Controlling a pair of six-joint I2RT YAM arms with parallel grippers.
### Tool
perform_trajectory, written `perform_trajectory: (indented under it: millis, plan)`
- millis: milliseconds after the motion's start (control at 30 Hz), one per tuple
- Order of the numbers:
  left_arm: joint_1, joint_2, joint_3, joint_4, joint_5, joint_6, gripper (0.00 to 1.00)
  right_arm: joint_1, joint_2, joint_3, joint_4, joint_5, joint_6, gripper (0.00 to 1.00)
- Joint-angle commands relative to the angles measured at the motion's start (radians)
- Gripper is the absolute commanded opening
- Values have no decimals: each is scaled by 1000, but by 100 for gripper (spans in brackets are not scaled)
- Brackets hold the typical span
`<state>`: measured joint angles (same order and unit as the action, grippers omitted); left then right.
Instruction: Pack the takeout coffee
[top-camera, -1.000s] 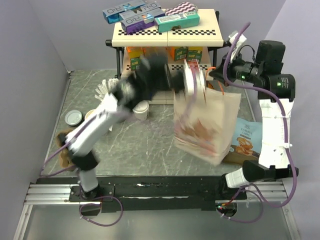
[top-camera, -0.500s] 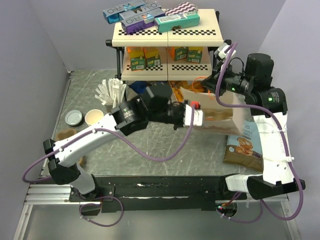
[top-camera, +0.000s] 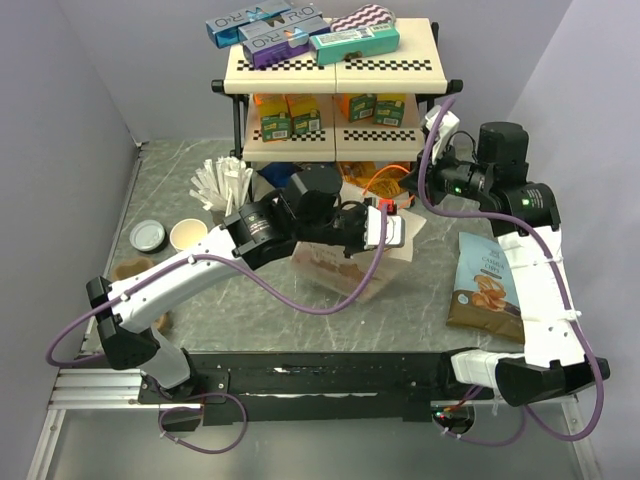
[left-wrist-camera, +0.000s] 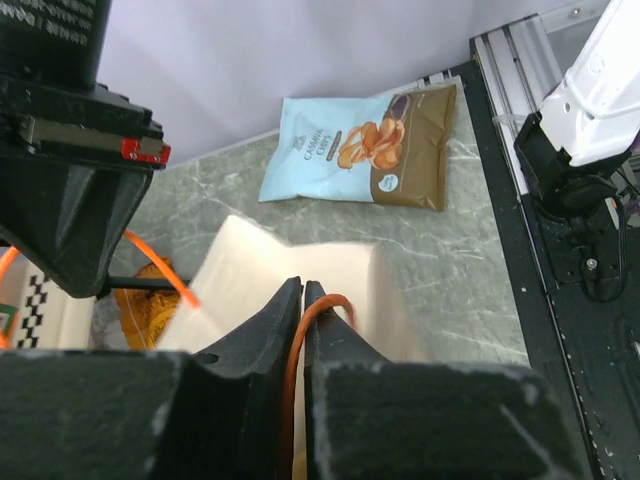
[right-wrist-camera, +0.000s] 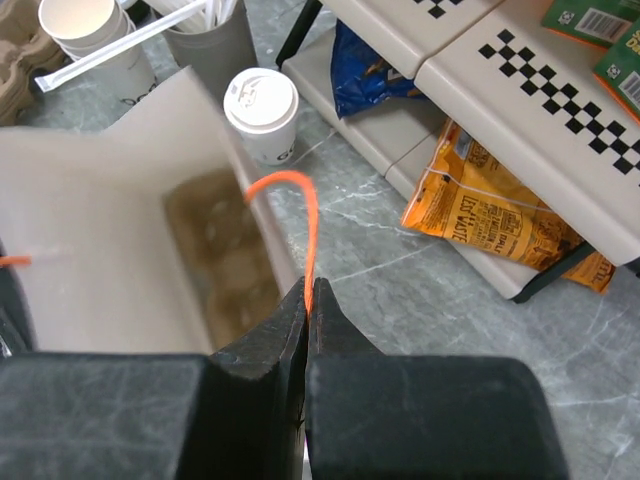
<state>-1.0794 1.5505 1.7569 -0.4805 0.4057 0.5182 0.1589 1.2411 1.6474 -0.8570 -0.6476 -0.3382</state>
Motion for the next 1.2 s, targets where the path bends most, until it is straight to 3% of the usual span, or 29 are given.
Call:
perform_trajectory:
  millis: [0,67,100,267,300,367,400,467,567,633,867,1167]
  plan:
    - [-2,-3,-25,29,25,-26,15,-1,-28,-23,39,-17,-12,0]
    - [-1,2,-36,26,22,-20,18,-1,-19,-49,50,-14,-10,0]
    - [-1,9,-37,28,13,-17,25,-2,-17,-58,58,-11,-10,0]
    - [-2,37,-28,43,-13,-40,42,-1,12,-60,67,8,-12,0]
    - [-2,46,-25,46,-21,-41,55,-2,15,-57,64,11,-16,0]
    - [-2,51,-14,45,-39,-49,66,-2,24,-44,41,23,-39,1]
    - [-1,51,-11,42,-44,-47,73,-4,26,-41,30,23,-60,12]
    - [6,40,-8,46,-47,-52,80,-4,31,-40,3,28,-87,21]
    - [18,11,10,27,5,-61,99,-5,41,-40,-45,48,-136,38]
    - [24,-7,27,-3,54,-41,99,-12,64,-26,-76,60,-165,49]
    - [102,-87,-48,-44,94,-27,99,-54,110,-17,-149,83,-281,66]
    - [141,-205,-135,-95,7,-33,99,-98,216,32,-313,28,-453,66]
